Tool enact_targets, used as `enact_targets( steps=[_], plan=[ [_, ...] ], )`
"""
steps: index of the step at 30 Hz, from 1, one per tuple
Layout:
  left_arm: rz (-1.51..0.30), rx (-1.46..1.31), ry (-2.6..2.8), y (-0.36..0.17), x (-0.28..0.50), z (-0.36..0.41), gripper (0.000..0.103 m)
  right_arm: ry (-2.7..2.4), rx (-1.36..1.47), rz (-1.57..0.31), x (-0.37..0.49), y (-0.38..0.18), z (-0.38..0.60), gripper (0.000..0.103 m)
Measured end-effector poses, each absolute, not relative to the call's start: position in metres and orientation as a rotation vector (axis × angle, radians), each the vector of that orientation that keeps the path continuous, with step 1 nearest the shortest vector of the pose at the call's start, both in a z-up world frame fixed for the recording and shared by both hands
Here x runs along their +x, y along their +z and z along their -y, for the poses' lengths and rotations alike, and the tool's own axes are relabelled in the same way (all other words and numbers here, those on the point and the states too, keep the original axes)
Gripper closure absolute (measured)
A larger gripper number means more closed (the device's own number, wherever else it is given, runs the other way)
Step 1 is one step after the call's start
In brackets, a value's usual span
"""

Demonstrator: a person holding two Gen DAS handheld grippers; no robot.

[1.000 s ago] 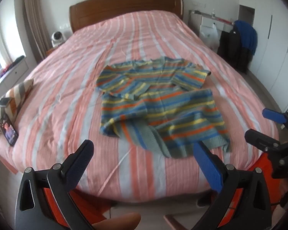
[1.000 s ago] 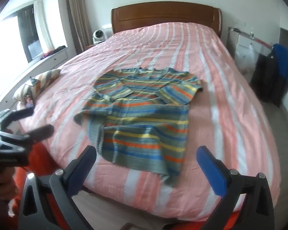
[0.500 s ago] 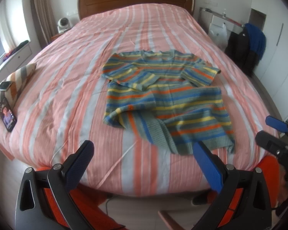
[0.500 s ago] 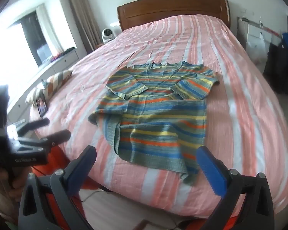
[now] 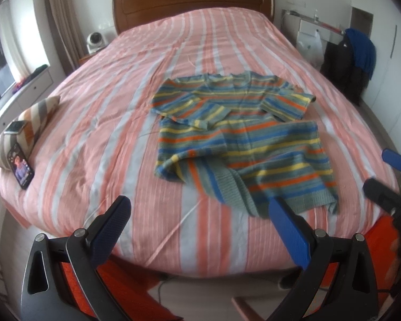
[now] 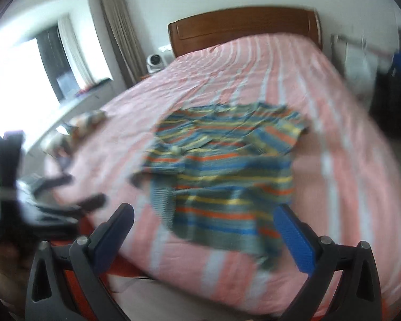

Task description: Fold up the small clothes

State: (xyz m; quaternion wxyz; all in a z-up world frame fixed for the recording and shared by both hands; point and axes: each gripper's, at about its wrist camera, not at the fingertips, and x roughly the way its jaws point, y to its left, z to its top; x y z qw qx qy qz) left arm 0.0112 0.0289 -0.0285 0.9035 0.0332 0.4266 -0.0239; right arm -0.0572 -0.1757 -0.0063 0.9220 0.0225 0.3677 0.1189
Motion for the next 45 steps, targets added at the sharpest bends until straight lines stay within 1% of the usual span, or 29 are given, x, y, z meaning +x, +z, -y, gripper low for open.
enact_targets(
  steps=[2, 6, 14, 22, 29, 45],
  plan=[
    [-0.881, 0.058, -0.066, -0.029, 0.012, -0.029, 0.000, 0.234, -0.008, -0.777, -0.057, -0.011, 0.169, 0.000],
    [-0.884, 0.060, -0.059, -0.030, 0.011, -0.030, 0.000, 0.212, -0.019, -0.831, -0.053, -0.017, 0.169, 0.000],
    [-0.894, 0.041, -0.037, -0.033, 0.013, -0.032, 0.000, 0.149, -0.055, -0.780, -0.058, -0.007, 0.178, 0.000],
    [-0.888, 0.055, -0.029, -0.032, 0.012, -0.030, 0.000, 0.191, -0.085, -0.820, -0.058, -0.018, 0.167, 0.000],
    [-0.886, 0.057, -0.032, -0.032, 0.012, -0.028, 0.000, 0.221, -0.027, -0.817, -0.060, -0.018, 0.172, 0.000],
    [-0.874, 0.067, -0.026, -0.027, 0.012, -0.027, 0.000, 0.199, -0.043, -0.820, -0.058, -0.022, 0.168, 0.000]
  ],
)
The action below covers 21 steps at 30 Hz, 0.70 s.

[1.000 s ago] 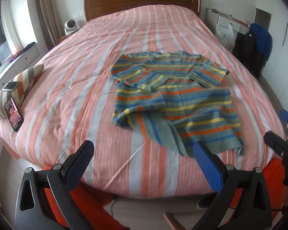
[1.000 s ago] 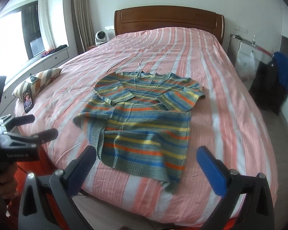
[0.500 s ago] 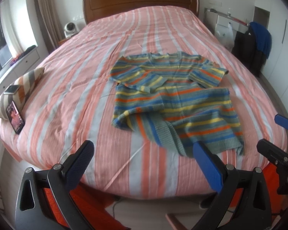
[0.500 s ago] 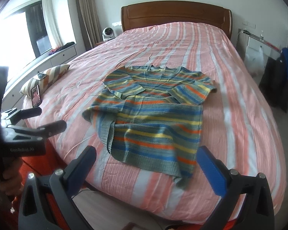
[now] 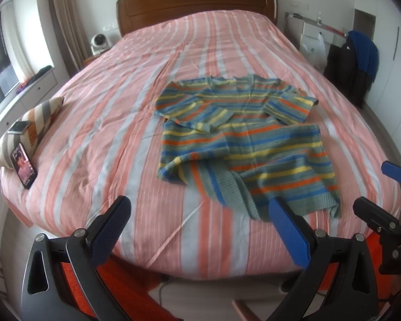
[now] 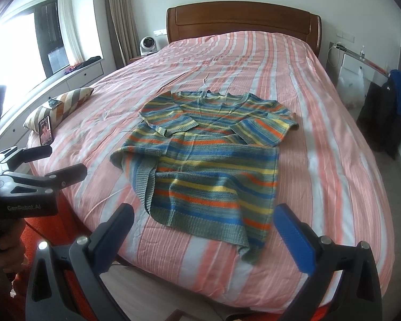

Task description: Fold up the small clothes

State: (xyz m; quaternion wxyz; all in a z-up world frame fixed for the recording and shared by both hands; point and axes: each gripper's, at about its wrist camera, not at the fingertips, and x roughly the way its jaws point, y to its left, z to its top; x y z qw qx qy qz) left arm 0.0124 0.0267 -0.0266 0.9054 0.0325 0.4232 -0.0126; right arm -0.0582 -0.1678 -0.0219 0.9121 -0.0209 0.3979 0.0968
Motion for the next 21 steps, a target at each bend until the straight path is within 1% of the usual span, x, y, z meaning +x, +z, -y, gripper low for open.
enact_targets(
  steps=[21],
  plan=[
    [-0.862, 0.079, -0.031, -0.0251, 0.0094, -0.0220, 0.000, 0.176, -0.038, -0.815, -0.0553, -0.0182, 0.1726, 0.000]
  ],
)
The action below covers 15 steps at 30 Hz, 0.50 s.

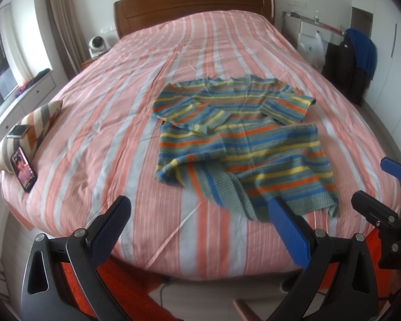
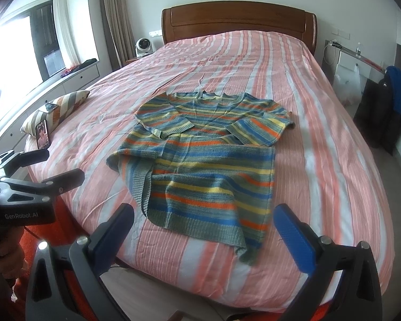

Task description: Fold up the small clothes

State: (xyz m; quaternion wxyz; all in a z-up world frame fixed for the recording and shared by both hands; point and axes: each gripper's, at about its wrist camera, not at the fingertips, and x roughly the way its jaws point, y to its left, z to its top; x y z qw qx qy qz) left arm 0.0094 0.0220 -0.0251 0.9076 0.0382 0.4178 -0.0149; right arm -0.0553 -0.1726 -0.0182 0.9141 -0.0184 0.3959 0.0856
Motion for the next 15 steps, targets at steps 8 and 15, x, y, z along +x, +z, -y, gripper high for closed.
enact_targets(
  steps=[8, 15],
  plan=[
    [-0.862, 0.079, -0.027, -0.0245, 0.0094, -0.0211, 0.000, 0.174, -0.036, -0.810, -0.0561, -0.0168, 0.1734, 0.000],
    [-0.862, 0.080, -0.029, -0.0247, 0.0091, -0.0217, 0.000, 0.172, -0.036, -0.811, -0.0564, -0.0162, 0.1739, 0.000]
  ],
)
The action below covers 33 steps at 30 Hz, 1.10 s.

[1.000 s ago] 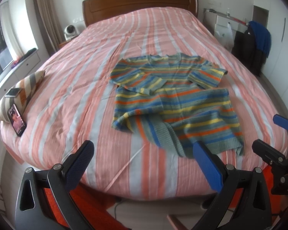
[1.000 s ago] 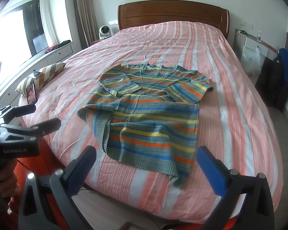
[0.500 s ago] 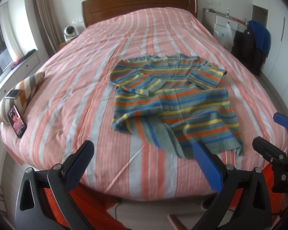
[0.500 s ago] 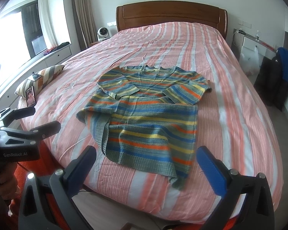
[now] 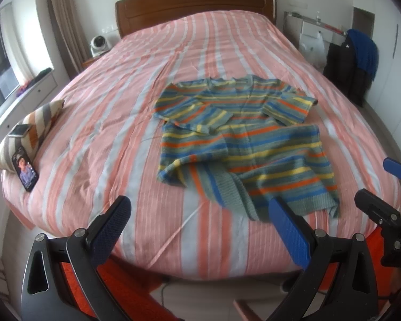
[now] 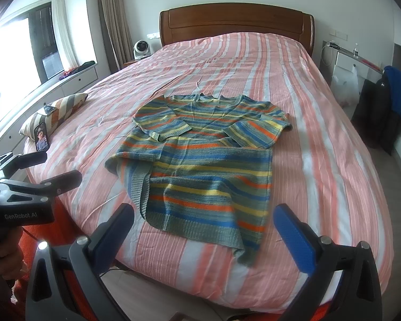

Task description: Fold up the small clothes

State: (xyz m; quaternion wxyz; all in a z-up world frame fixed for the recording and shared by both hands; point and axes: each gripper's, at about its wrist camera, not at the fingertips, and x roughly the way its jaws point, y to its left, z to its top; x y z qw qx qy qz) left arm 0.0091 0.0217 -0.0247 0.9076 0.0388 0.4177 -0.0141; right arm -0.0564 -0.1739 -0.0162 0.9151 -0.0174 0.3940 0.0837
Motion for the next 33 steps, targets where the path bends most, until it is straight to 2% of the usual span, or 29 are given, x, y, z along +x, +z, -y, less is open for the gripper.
enact_targets(
  steps=[33],
  plan=[
    [-0.852, 0.083, -0.018, -0.012, 0.010, -0.030, 0.000, 0.161, -0.048, -0.792, -0.057, -0.005, 0.172, 0.000]
  ],
)
